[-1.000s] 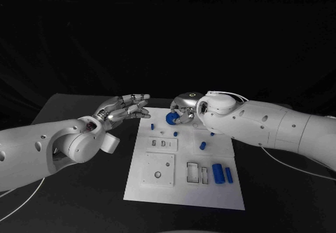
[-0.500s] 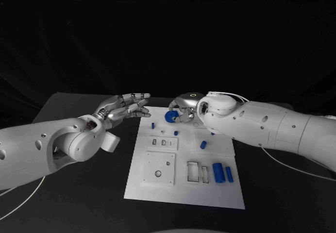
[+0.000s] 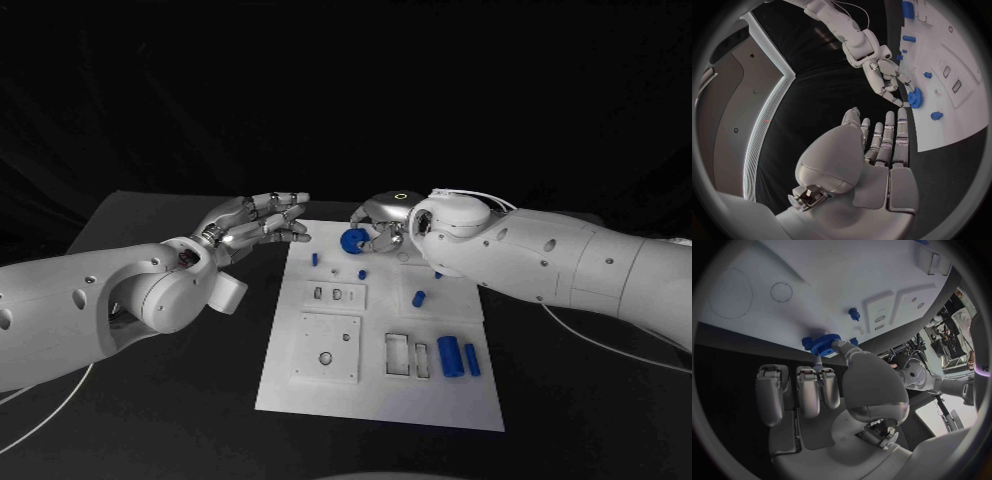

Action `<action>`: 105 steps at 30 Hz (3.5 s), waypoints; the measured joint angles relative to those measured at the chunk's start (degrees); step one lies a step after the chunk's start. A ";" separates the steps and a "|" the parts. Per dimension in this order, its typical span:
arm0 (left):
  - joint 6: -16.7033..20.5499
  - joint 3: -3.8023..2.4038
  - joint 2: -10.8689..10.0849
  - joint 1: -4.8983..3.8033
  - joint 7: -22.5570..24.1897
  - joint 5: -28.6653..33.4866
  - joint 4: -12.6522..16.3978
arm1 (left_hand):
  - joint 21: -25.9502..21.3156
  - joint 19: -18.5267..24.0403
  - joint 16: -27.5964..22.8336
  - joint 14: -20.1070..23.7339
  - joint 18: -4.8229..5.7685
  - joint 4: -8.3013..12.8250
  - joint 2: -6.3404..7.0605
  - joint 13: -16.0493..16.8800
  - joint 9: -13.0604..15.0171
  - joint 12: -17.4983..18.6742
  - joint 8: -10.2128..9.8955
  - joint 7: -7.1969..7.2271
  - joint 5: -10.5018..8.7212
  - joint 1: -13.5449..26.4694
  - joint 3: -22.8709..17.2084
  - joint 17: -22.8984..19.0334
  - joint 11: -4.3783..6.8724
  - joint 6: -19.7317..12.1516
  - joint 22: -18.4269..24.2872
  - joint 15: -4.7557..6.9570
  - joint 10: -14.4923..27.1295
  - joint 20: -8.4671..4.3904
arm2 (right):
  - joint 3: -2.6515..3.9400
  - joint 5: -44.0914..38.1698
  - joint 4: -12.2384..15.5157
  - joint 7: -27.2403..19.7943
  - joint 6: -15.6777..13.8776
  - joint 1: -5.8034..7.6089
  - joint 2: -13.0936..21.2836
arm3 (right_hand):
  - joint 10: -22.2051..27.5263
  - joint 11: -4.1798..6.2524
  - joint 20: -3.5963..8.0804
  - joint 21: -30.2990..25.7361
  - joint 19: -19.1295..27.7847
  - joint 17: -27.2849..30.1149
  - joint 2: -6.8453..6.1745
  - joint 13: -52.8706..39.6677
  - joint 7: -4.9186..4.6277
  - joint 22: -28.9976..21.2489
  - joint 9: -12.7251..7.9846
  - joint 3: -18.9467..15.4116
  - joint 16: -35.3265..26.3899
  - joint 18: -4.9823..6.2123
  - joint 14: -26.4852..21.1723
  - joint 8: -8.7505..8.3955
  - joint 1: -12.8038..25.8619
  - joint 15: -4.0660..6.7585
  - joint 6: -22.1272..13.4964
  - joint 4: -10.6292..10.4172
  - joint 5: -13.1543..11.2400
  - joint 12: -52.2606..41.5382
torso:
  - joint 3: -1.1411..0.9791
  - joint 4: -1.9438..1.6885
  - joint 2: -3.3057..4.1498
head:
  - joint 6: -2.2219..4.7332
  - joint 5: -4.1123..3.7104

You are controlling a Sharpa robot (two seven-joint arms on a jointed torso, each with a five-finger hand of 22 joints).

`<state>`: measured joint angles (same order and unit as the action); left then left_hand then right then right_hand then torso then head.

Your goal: Assemble the parts on the task board

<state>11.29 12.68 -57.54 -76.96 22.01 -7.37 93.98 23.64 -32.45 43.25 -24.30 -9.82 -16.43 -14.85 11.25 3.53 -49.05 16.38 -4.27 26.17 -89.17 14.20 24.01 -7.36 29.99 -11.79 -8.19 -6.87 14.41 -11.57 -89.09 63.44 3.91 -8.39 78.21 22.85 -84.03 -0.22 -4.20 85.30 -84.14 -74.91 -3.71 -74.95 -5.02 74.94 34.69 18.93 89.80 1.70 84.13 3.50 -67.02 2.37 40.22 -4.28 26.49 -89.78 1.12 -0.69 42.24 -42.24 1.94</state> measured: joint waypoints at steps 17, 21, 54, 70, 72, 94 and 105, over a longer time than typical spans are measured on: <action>0.00 0.00 -0.02 0.00 -0.04 -0.06 -0.10 | 0.00 0.00 0.00 0.00 0.00 0.00 0.00 -0.05 0.00 0.00 0.00 0.00 0.00 0.00 0.00 -0.04 0.00 0.00 -0.01 0.00 0.00 0.00 | 0.01 0.02 1.67 -0.56 -0.75 -0.13 2.01 | 0.00 0.00 0.00 -0.45 0.00 0.01 0.00 0.01 0.36 -0.01 -2.47 -0.47 0.00 0.00 0.00 0.26 0.00 0.00 0.97 0.27 -4.95 0.00 | 0.01 -0.02 0.00 | -0.16 0.32; -0.01 0.00 0.05 0.00 -0.04 -0.07 -0.14 | 0.00 0.00 0.00 0.00 0.00 0.00 0.00 -0.05 0.00 0.00 0.00 0.00 0.00 0.00 0.00 -0.04 0.00 0.00 0.00 0.00 0.00 0.00 | -0.01 0.02 2.46 -0.76 -0.85 -0.22 2.55 | 0.00 0.00 0.00 -0.50 0.00 0.01 0.00 0.01 0.36 -0.01 -2.79 -0.51 0.00 0.00 0.00 0.26 0.00 0.00 0.97 0.32 -5.64 0.00 | 0.01 -0.02 0.00 | -0.21 0.35; -0.04 0.01 0.07 0.01 -0.15 -0.12 -0.25 | -0.20 0.21 0.00 0.00 0.00 0.00 0.22 -0.09 0.00 0.00 0.00 0.00 0.00 -0.22 0.00 -0.09 0.00 0.00 0.04 0.00 0.00 0.21 | -0.22 0.10 4.36 -1.68 -1.95 -0.70 5.21 | -0.01 0.63 0.32 -1.99 0.32 -0.02 1.21 0.03 1.65 -0.03 -9.97 -3.67 0.00 -0.01 -0.21 0.24 -0.32 0.21 -5.11 -0.31 -12.99 0.00 | 0.02 -0.03 0.01 | -0.12 0.39; -0.06 0.02 -0.20 0.01 -0.14 -0.13 -0.20 | -0.19 0.20 0.00 0.00 0.00 0.00 0.22 -0.08 0.00 0.00 0.00 0.00 0.29 -0.22 0.00 -0.08 -0.20 0.00 0.04 0.00 -0.21 0.20 | -0.26 2.46 10.67 -3.16 -9.32 -0.52 17.96 | -0.01 0.62 0.32 -2.27 0.32 -0.02 1.50 0.04 0.72 -0.04 -11.05 -5.00 0.00 -0.01 -0.21 1.40 -2.44 0.21 1.16 -0.37 -14.16 0.00 | -0.02 0.05 -0.03 | 0.38 0.71; -0.07 0.02 -0.19 0.02 -0.14 -0.13 -0.26 | -0.19 0.20 0.00 0.00 0.00 0.00 0.22 -0.08 0.00 0.00 0.00 0.00 0.29 -0.22 0.00 -0.08 -0.21 0.00 0.04 0.00 -0.21 0.20 | -0.27 3.13 12.04 -3.15 -10.03 -0.32 20.07 | -0.01 0.63 0.31 -1.73 0.32 -0.01 1.50 0.04 0.53 -0.03 -10.88 -5.00 0.00 -0.01 -0.21 1.80 -2.44 0.21 1.73 -0.37 -13.85 0.00 | -0.02 0.07 -0.03 | 0.39 0.72; -0.22 0.04 0.36 0.19 -0.12 -0.14 -0.85 | -0.19 0.20 0.00 -0.21 0.00 0.17 0.45 -0.13 0.00 0.00 0.00 0.00 0.29 -0.45 -0.16 -0.07 -0.20 0.00 0.03 -0.21 -0.21 0.20 | -0.34 4.84 16.20 -0.86 -10.86 0.08 28.23 | 0.00 0.20 0.31 -0.30 0.32 0.00 0.89 0.04 0.18 0.00 -5.49 -6.29 0.00 -0.01 -0.21 3.13 -3.05 0.21 3.08 -1.04 -3.73 0.00 | 0.03 -0.09 -0.04 | 0.34 0.12; -0.27 0.04 0.35 0.21 -0.11 -0.14 -0.87 | -0.19 0.20 0.00 -0.21 0.00 0.17 0.45 -0.13 0.00 0.00 0.00 0.00 0.56 -0.45 -0.16 -0.07 -0.20 0.00 0.03 -0.21 -0.21 0.20 | -0.50 6.04 17.68 -1.94 -11.66 -0.69 31.62 | 0.00 0.20 0.19 0.22 0.19 0.00 0.21 0.04 0.31 -0.01 0.12 -9.44 0.00 -0.01 -0.21 3.13 -2.36 0.21 -1.19 -4.19 -17.25 0.00 | 0.03 -0.06 -0.02 | 0.54 0.14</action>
<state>11.01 12.72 -57.19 -76.75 21.90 -7.51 93.11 23.45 -32.25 43.25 -24.51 -9.81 -16.26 -14.39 11.12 3.53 -49.05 16.38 -4.27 26.73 -89.62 14.03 23.93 -7.56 29.99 -11.77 -8.40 -7.08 14.62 -12.07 -83.05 81.12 1.96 -20.05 77.51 54.47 -84.03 -0.02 -4.01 85.52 -83.95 -74.91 -3.50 -74.91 -4.71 74.93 34.81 9.49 89.80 1.70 83.92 6.63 -69.38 2.58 39.03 -8.48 9.24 -89.78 1.15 -0.75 42.23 -41.70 2.08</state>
